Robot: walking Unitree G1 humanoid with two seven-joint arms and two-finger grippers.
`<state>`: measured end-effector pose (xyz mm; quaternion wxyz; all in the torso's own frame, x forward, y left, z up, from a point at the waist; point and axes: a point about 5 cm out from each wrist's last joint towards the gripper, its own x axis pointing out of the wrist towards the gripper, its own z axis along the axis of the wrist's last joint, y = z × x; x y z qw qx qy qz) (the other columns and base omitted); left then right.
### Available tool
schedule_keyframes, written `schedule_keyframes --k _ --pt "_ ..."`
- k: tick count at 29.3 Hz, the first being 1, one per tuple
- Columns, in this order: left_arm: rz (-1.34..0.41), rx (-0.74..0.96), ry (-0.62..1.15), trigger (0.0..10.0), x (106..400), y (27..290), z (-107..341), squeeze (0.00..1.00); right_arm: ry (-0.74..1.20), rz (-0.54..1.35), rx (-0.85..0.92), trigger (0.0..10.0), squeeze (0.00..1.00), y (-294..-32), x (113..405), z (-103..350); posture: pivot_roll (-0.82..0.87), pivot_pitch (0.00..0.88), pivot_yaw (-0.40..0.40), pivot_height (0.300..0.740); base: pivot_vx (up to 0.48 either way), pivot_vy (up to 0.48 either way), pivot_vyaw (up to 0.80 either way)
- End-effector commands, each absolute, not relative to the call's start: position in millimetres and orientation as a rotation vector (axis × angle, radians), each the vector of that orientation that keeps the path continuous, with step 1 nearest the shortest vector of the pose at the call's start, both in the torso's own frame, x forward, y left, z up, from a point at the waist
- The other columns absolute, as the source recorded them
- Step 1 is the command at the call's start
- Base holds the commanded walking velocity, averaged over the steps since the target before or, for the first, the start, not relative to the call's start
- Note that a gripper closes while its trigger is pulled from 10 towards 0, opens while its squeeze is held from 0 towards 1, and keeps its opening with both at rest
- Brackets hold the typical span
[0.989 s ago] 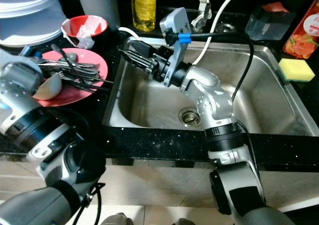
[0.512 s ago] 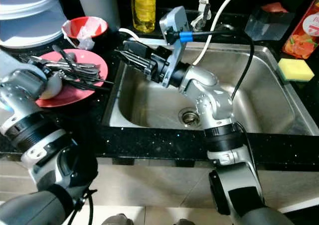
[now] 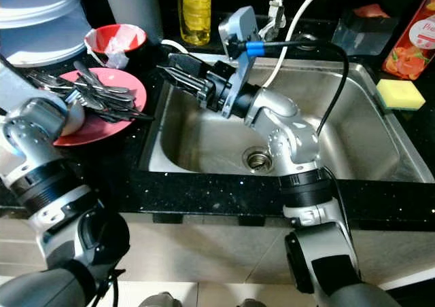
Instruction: Kitchen organization
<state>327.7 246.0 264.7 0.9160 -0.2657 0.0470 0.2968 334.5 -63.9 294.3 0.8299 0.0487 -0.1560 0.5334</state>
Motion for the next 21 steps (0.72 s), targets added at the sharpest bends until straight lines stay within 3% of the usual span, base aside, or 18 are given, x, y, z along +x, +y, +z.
schedule_keyframes --k 1,9,21 --pt "0.664 -0.496 0.025 10.0 321 256 274 0.0 -0.338 1.136 0.107 10.0 0.0 -63 334 296 0.12 0.051 -0.017 0.74 0.0 0.0 0.0" --pt "0.619 -0.362 -0.216 10.0 313 250 311 0.0 -0.34 1.134 0.11 10.0 0.0 -63 334 297 0.12 0.056 -0.02 0.74 0.0 0.0 0.0" --pt "0.432 -0.151 -0.348 10.0 314 224 332 0.0 -0.344 1.126 0.116 10.0 0.0 -63 334 297 0.12 0.061 -0.015 0.74 0.0 0.0 0.0"
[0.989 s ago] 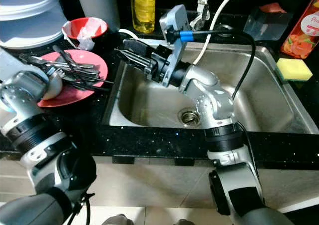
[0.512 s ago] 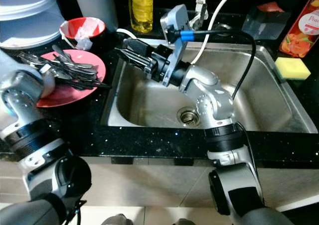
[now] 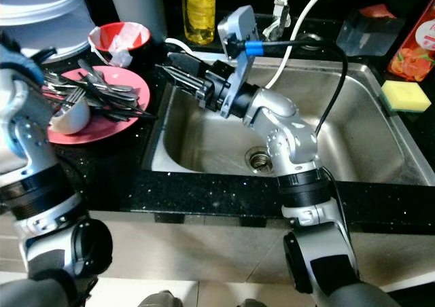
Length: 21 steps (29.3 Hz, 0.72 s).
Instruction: Kitchen organization
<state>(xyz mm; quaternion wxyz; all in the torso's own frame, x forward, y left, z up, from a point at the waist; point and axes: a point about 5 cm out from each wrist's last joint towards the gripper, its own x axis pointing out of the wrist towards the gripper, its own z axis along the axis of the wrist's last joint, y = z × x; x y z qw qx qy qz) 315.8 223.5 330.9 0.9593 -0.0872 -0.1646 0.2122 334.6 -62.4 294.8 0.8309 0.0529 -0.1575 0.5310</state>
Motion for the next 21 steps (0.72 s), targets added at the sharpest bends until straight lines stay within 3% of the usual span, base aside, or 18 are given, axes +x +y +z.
schedule_keyframes --k 1,2,3,4,6,7,8,10,12,16,21 --pt "0.347 -0.087 -0.336 10.0 317 216 332 0.0 -0.345 1.123 0.116 10.0 0.0 -63 334 297 0.12 0.061 -0.015 0.74 0.0 0.0 0.0" --pt "0.347 -0.087 -0.336 10.0 317 216 332 0.0 -0.345 1.123 0.116 10.0 0.0 -63 334 297 0.12 0.061 -0.015 0.74 0.0 0.0 0.0" --pt "0.143 -0.08 -0.236 10.0 321 198 324 0.0 -0.347 1.095 0.095 10.0 0.0 -66 337 297 0.12 0.064 -0.011 0.74 0.0 0.0 0.0" --pt "0.143 -0.08 -0.236 10.0 321 198 324 0.0 -0.347 1.095 0.095 10.0 0.0 -66 337 297 0.12 0.064 -0.011 0.74 0.0 0.0 0.0" --pt "-0.205 -0.124 -0.099 10.0 318 161 312 0.0 -0.348 0.958 0.038 10.0 0.0 -81 350 300 0.11 0.065 -0.01 0.74 0.0 0.0 0.0" --pt "-0.205 -0.124 -0.099 10.0 318 161 312 0.0 -0.348 0.958 0.038 10.0 0.0 -81 350 300 0.11 0.065 -0.01 0.74 0.0 0.0 0.0" --pt "-0.348 -0.132 -0.07 10.0 312 141 309 0.0 -0.351 0.887 0.033 10.0 0.0 -91 358 304 0.11 0.064 -0.009 0.74 0.0 0.0 0.0" --pt "-0.348 -0.132 -0.07 10.0 312 141 309 0.0 -0.351 0.887 0.033 10.0 0.0 -91 358 304 0.11 0.064 -0.009 0.74 0.0 0.0 0.0" --pt "-0.495 -0.108 -0.012 10.0 305 109 295 0.0 -0.351 0.777 -0.016 10.0 0.0 -110 368 308 0.1 0.066 -0.002 0.74 0.0 0.0 0.0" --pt "-0.559 -0.103 0.067 10.0 302 87 276 0.0 -0.331 0.716 -0.08 10.0 0.0 -128 372 306 0.1 0.066 -0.001 0.74 0.0 0.0 0.0" --pt "-0.502 -0.092 0.234 10.0 309 80 243 0.0 -0.281 0.691 -0.173 10.0 0.0 -155 367 294 0.1 0.068 0.004 0.74 0.0 0.0 0.0"
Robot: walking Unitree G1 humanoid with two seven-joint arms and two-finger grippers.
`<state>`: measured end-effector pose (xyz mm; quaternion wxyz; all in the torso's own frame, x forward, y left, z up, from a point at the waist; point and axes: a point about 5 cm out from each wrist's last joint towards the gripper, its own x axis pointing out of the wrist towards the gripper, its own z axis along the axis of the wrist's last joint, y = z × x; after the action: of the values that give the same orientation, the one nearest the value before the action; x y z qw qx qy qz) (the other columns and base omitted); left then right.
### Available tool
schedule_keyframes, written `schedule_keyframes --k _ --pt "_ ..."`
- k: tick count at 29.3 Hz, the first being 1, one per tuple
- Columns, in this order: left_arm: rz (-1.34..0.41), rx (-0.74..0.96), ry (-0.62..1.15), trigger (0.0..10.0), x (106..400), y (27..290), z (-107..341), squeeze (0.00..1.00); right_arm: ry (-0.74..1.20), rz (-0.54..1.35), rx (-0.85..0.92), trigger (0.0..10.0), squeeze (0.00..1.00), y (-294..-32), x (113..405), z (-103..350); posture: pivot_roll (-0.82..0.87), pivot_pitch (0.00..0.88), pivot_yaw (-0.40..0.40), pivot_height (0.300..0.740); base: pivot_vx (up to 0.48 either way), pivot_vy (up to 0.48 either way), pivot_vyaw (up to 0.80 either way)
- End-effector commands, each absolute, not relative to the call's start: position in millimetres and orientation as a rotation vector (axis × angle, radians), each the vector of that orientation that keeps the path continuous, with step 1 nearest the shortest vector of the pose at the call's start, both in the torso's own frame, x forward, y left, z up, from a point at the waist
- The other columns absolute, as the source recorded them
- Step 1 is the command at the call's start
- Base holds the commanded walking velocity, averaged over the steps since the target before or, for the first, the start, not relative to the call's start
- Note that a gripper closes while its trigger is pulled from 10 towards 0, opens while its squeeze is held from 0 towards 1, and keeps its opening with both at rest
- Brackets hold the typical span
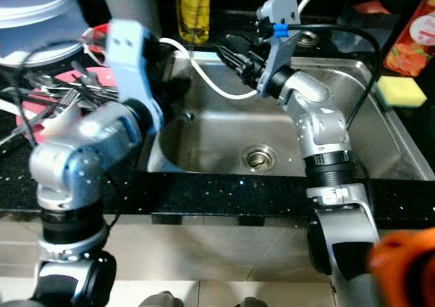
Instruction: Kitchen organization
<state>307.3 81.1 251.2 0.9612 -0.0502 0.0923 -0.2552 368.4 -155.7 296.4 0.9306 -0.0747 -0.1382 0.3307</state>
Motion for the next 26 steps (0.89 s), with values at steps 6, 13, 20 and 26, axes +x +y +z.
schedule_keyframes --k 6,13,20,26 --pt "-0.453 -0.068 0.339 10.0 314 87 218 0.0 -0.226 0.76 -0.245 10.0 0.0 -166 353 274 0.08 0.074 0.025 0.74 0.0 0.0 0.0" --pt "-0.385 -0.055 0.406 10.0 320 102 195 1.0 -0.157 0.784 -0.292 10.0 0.0 -169 341 246 0.07 0.074 0.04 0.74 0.0 0.0 0.0" --pt "-0.379 -0.021 0.264 10.0 325 106 215 1.0 -0.206 0.759 -0.243 10.0 0.0 -164 344 254 0.06 0.071 0.038 0.74 0.0 0.0 0.0" --pt "-0.395 0.056 0.113 10.0 325 109 241 1.0 -0.238 0.773 -0.225 10.0 0.0 -157 343 260 0.07 0.066 0.031 0.74 0.0 0.0 0.0"
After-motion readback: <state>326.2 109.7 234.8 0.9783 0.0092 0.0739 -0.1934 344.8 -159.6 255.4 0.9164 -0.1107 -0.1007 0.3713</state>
